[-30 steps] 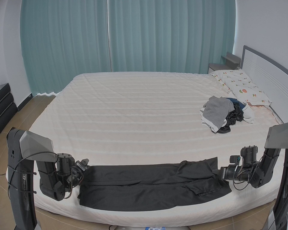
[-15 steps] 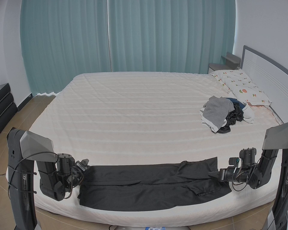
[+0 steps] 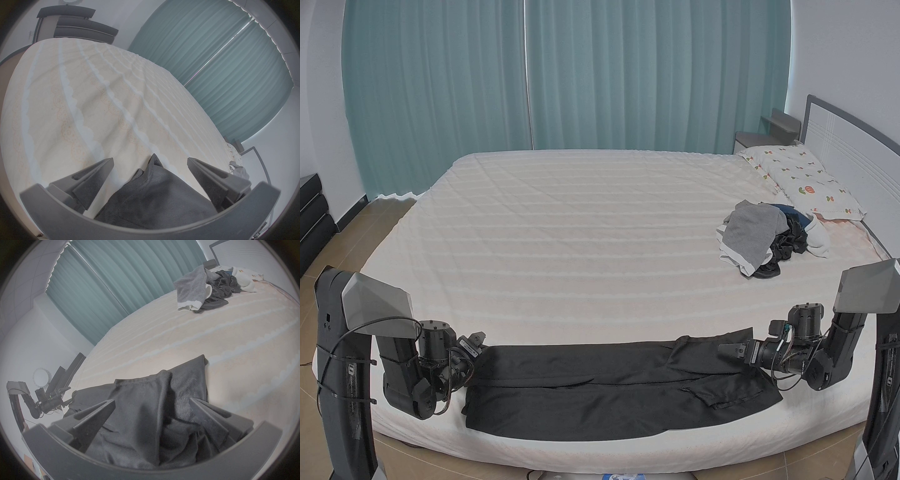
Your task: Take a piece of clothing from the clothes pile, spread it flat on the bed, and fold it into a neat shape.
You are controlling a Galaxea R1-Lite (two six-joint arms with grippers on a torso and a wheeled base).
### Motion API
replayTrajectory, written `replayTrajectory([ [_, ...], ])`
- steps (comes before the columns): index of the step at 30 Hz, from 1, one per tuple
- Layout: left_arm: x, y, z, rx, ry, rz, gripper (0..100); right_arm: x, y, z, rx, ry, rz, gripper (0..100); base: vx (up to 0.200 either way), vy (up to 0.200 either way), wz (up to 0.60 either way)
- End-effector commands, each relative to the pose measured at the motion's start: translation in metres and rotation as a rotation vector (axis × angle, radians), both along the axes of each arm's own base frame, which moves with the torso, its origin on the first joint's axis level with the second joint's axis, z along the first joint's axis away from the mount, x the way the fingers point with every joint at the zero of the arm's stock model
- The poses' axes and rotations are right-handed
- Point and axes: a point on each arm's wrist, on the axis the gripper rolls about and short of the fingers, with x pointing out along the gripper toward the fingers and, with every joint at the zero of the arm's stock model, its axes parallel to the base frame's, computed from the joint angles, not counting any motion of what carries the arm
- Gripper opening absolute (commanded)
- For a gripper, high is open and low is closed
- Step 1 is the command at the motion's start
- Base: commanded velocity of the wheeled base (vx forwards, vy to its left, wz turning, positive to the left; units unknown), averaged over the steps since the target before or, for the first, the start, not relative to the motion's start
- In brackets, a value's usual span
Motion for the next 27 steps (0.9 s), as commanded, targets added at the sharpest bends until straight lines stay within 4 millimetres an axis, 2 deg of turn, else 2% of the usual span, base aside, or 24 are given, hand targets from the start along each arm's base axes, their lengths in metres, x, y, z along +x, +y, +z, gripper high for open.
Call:
replayTrajectory([
  [1,0.0,0.0,-0.001,0.0,0.002,0.0,100,0.006,0.001,-0.013,0.002,0.02,-0.002,0,0.0,0.0,0.0],
  [18,0.0,-0.001,0.0,-0.002,0.001,-0.002,100,0.01,-0.004,-0.01,-0.006,0.003,-0.052,0,0.0,0.0,0.0],
  [19,0.0,-0.001,0.0,0.0,0.002,-0.003,100,0.01,-0.004,-0.01,-0.006,0.003,-0.051,100,0.0,0.0,0.0],
  [27,-0.003,0.0,0.003,0.029,-0.001,-0.016,100,0.015,-0.01,0.008,0.001,-0.109,-0.072,100,0.0,0.0,0.0],
])
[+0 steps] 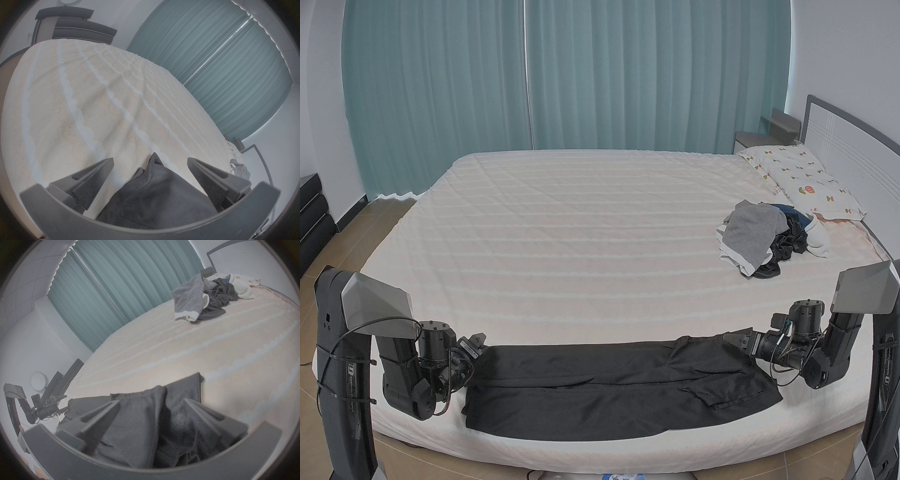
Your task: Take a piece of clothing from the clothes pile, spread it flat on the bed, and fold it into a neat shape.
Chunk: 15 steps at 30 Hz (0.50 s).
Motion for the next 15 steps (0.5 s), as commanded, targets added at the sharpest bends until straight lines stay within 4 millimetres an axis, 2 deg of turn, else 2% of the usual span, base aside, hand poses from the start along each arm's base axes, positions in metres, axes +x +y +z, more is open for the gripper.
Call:
replayTrajectory([
  [1,-0.002,0.001,0.008,0.018,-0.016,0.0,100,0.004,-0.004,0.016,0.009,-0.054,-0.017,100,0.0,0.0,0.0],
  [3,-0.005,0.001,0.015,0.02,-0.032,0.005,100,0.005,-0.004,0.022,0.021,-0.067,-0.022,100,0.0,0.0,0.0],
  [4,-0.012,0.002,0.029,0.019,-0.052,0.006,100,0.007,0.0,0.032,0.041,-0.091,-0.023,100,0.0,0.0,0.0],
  [5,-0.016,0.001,0.035,0.016,-0.059,0.003,100,0.008,0.003,0.034,0.046,-0.098,-0.019,100,0.0,0.0,0.0],
  [9,-0.023,-0.003,0.045,0.016,-0.073,-0.015,100,0.009,0.012,0.038,0.025,-0.111,-0.038,100,0.0,0.0,0.0],
  [11,-0.026,-0.004,0.049,0.016,-0.079,-0.017,100,0.003,0.013,0.042,0.008,-0.111,-0.073,100,0.0,0.0,0.0],
  [13,-0.027,-0.004,0.051,0.016,-0.081,-0.02,100,-0.012,0.013,0.044,0.043,-0.071,-0.106,100,0.0,0.0,0.0],
  [15,-0.028,-0.006,0.05,0.017,-0.075,-0.028,100,-0.021,0.013,0.05,0.088,-0.048,-0.128,100,-0.2,0.0,0.0],
])
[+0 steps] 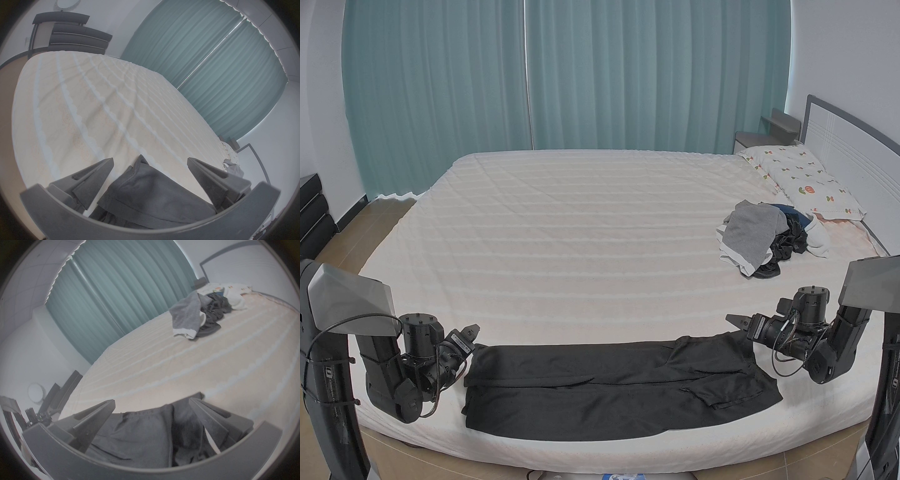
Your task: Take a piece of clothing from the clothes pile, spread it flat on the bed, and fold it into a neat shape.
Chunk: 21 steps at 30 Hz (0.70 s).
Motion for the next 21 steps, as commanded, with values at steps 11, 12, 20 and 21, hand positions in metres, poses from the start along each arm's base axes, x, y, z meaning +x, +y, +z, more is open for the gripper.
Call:
replayTrajectory([
  [11,-0.042,-0.014,0.007,-0.098,0.081,-0.014,100,-0.087,0.024,0.027,0.306,0.228,-0.1,100,-0.127,0.0,0.0],
  [12,-0.044,-0.015,0.006,-0.104,0.09,-0.015,100,-0.088,0.025,0.026,0.32,0.243,-0.109,100,0.0,0.0,0.0],
  [20,-0.046,-0.017,-0.009,-0.127,0.156,-0.049,100,-0.087,0.03,-0.004,0.33,0.353,-0.14,100,0.0,0.0,0.0],
  [21,-0.047,-0.018,-0.014,-0.125,0.176,-0.048,100,-0.086,0.03,-0.006,0.334,0.348,-0.138,100,0.0,0.0,0.0],
])
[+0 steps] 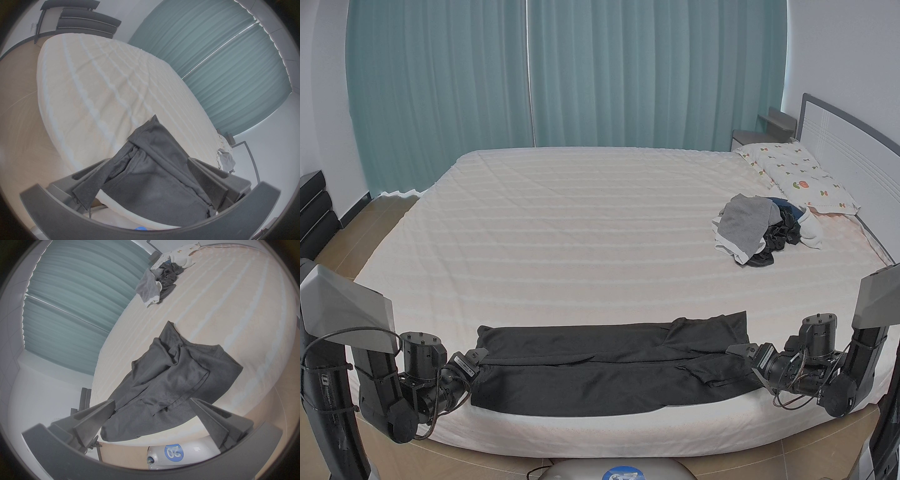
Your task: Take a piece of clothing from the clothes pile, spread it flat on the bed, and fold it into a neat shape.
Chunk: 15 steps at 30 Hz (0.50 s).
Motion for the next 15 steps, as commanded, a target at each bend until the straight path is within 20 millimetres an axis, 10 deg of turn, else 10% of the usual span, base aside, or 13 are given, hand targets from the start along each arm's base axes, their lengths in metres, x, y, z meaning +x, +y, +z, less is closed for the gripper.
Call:
replayTrajectory([
  [1,-0.004,-0.003,-0.019,0.004,0.081,-0.013,100,0.0,0.004,-0.018,-0.009,0.045,0.012,100,0.0,0.0,0.0],
  [15,-0.003,-0.005,-0.022,0.005,0.078,-0.019,100,-0.001,0.018,-0.043,-0.087,0.048,-0.012,100,0.0,0.0,0.0],
])
